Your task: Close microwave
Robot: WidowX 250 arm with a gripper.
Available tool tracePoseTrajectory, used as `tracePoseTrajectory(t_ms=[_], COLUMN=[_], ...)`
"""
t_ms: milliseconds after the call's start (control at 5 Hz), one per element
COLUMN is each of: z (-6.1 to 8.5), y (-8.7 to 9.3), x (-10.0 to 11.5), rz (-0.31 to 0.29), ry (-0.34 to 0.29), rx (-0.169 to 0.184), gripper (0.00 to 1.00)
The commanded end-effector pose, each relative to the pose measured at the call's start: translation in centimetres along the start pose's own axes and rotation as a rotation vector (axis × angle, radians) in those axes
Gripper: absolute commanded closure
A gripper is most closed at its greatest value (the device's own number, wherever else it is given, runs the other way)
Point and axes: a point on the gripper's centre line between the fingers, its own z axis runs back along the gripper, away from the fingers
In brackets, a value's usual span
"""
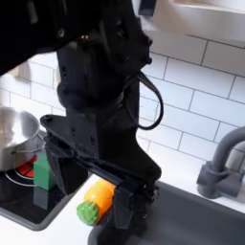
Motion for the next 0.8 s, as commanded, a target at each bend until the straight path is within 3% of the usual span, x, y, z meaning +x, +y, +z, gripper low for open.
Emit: tracePoseTrajectory(t_ms=[0, 600], z=[0.1, 0.1], y=[-0.4, -0.5], x=[2.0, 4.8], rz=[-0.004, 0.018], ry=[-0.011, -0.019], rx=[-0.014, -0.031], gripper=[0.00, 0.00])
